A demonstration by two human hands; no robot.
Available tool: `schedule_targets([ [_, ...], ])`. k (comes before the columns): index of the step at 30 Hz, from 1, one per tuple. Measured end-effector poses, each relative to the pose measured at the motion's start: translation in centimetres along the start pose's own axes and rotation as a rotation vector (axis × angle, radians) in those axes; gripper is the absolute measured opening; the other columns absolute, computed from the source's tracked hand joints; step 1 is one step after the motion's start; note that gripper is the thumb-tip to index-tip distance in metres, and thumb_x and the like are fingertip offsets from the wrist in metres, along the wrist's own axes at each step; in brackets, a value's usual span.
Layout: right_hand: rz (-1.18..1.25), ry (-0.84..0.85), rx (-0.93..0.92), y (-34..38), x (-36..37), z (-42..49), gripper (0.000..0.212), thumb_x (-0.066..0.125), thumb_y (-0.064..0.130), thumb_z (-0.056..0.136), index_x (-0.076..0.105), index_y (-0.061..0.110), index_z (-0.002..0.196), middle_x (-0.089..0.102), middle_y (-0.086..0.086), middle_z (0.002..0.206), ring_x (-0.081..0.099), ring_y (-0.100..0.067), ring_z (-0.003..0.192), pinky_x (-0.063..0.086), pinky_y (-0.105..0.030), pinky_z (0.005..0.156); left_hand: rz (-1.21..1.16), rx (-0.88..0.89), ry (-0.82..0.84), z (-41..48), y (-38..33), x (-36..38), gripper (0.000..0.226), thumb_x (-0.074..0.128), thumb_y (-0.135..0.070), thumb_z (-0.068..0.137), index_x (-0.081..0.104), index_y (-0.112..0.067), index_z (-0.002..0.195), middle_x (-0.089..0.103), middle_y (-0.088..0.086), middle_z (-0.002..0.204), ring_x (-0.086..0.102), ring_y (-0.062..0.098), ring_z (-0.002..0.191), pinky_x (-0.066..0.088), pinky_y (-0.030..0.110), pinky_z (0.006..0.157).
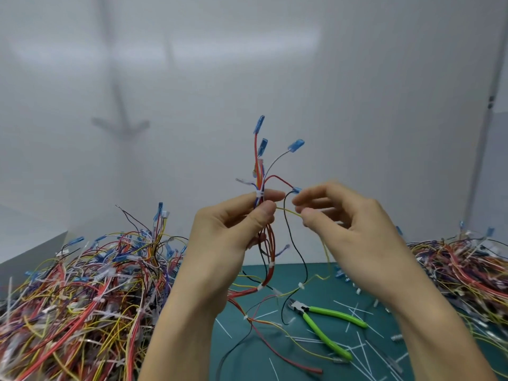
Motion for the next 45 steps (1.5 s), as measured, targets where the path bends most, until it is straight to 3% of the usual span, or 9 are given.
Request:
schedule_targets([
  [4,0.006,0.013,-0.039,0.5,0.4,-0.2,0.021,0.055,0.055,0.086,0.073,0.048,0.094,0.072,0.019,0.085,0.065,-0.004,0.082,0.052,-0.026,0.072,0.008,0.027,0.032,0.1,0.0,0.1,0.021,0.067,-0.029,0.076,0.079,-0.031,0.094,0.077,-0.003,0.089,0.069,0.003,0.087,0.055,0.020,0.078],
  [8,0.080,0.062,-0.073,1.0,1.1,-0.5,0.022,0.057,0.068,0.074,0.070,0.062,0.092,0.074,0.024,0.084,0.068,0.003,0.082,0.054,-0.027,0.078,0.019,0.107,0.113,0.2,-0.4,0.9,0.025,0.063,-0.021,0.084,0.073,-0.035,0.102,0.074,-0.017,0.106,0.067,0.002,0.106,0.053,0.022,0.092],
  [11,0.189,0.059,-0.061,0.8,1.4,-0.3,0.020,0.069,0.063,0.073,0.070,0.061,0.093,0.075,0.022,0.086,0.071,0.002,0.086,0.056,-0.034,0.088,0.080,0.126,0.159,0.3,-0.1,1.0,0.031,0.058,-0.015,0.090,0.067,-0.033,0.114,0.069,-0.020,0.119,0.061,-0.002,0.116,0.050,0.021,0.098],
  [15,0.287,-0.067,-0.064,0.7,1.3,0.0,0.012,0.075,0.043,0.079,0.075,0.052,0.087,0.076,0.016,0.078,0.073,-0.002,0.075,0.052,-0.016,0.070,0.365,0.190,0.203,0.2,0.0,0.9,0.052,0.047,0.006,0.098,0.055,-0.035,0.129,0.059,-0.013,0.130,0.050,-0.012,0.121,0.040,0.010,0.101],
  [18,0.272,-0.142,-0.057,0.4,0.9,0.0,0.013,0.071,0.026,0.088,0.077,0.037,0.086,0.076,0.012,0.077,0.073,-0.007,0.072,0.053,-0.017,0.063,0.383,0.218,0.181,0.0,-0.2,0.9,0.058,0.051,0.005,0.097,0.053,-0.046,0.124,0.061,-0.014,0.124,0.053,-0.009,0.118,0.044,0.009,0.095],
  [24,0.434,-0.206,0.109,-0.7,-0.1,0.3,0.020,0.056,0.009,0.097,0.072,0.017,0.086,0.077,0.002,0.078,0.073,-0.012,0.070,0.057,-0.020,0.061,0.244,0.251,-0.070,0.3,-0.8,-0.7,0.037,0.066,-0.004,0.090,0.072,-0.035,0.111,0.074,-0.014,0.098,0.066,-0.001,0.099,0.049,0.008,0.078],
  [28,0.501,-0.196,0.141,-1.1,-0.6,0.4,0.024,0.047,0.009,0.102,0.070,0.012,0.094,0.077,0.000,0.084,0.075,-0.016,0.076,0.060,-0.023,0.068,0.334,0.097,-0.175,0.7,0.7,-2.2,0.028,0.067,-0.008,0.087,0.065,-0.029,0.105,0.071,-0.016,0.099,0.065,-0.005,0.093,0.049,0.010,0.075],
  [34,0.576,-0.127,0.140,-1.5,0.0,0.6,0.027,0.042,0.009,0.104,0.068,0.013,0.096,0.076,-0.001,0.083,0.074,-0.017,0.081,0.056,-0.021,0.063,0.479,-0.117,0.256,0.5,3.3,-0.1,0.027,0.060,-0.025,0.095,0.066,-0.030,0.121,0.069,-0.022,0.113,0.060,-0.014,0.105,0.045,0.009,0.090],
  [45,0.907,0.028,0.183,-1.9,0.6,0.6,0.024,0.039,0.013,0.103,0.062,0.007,0.099,0.064,-0.004,0.078,0.063,-0.016,0.072,0.054,-0.025,0.061,0.176,-0.125,0.316,0.5,4.1,2.4,0.018,0.068,-0.013,0.091,0.072,-0.022,0.106,0.076,-0.006,0.102,0.070,0.009,0.100,0.052,0.017,0.088],
])
Point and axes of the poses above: each hand's wrist, its own z-axis towards the middle knuckle, its own x-axis out of the palm, y = z × x, the point moved 4 cm from there along z, towards the middle knuckle
